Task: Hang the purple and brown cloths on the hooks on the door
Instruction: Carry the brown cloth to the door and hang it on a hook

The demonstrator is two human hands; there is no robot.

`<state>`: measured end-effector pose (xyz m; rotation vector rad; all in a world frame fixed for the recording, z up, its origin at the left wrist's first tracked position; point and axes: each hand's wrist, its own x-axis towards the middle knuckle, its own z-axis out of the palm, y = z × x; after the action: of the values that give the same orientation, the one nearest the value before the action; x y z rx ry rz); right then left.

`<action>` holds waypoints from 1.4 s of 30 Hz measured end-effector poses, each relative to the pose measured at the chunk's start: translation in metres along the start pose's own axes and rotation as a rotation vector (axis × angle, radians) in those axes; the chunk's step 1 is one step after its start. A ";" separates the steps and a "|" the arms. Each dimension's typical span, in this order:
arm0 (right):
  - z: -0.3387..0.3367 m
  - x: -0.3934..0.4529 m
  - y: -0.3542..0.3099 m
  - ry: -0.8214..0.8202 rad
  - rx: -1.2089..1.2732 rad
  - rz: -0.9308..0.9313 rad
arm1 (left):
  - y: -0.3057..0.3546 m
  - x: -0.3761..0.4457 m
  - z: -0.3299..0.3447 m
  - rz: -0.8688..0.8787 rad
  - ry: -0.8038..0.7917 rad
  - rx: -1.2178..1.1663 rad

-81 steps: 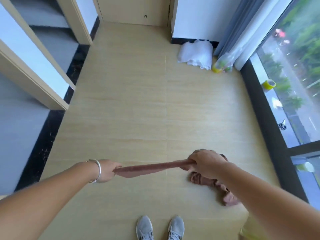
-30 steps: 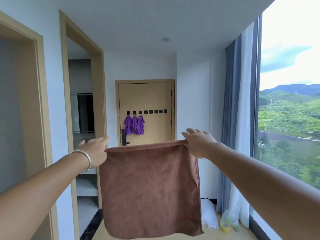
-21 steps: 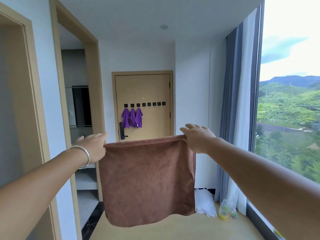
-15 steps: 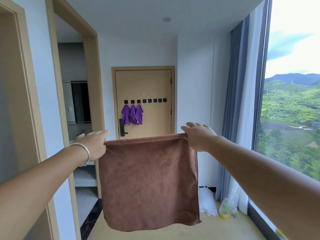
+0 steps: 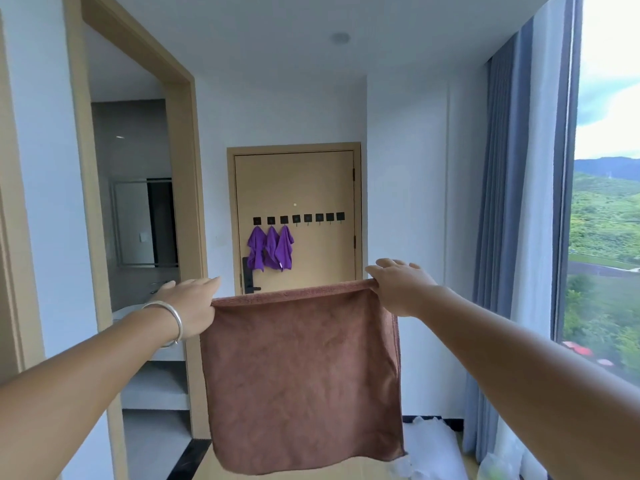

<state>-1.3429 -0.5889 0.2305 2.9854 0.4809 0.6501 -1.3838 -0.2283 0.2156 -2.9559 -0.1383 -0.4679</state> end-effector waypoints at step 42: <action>0.222 0.488 0.003 -0.017 -0.071 0.038 | -0.102 0.529 0.195 0.195 0.167 -0.016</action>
<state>-0.8294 -0.4366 0.2229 2.9371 0.3926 0.6306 -0.8362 -0.0610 0.2112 -2.8899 0.1717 -0.6856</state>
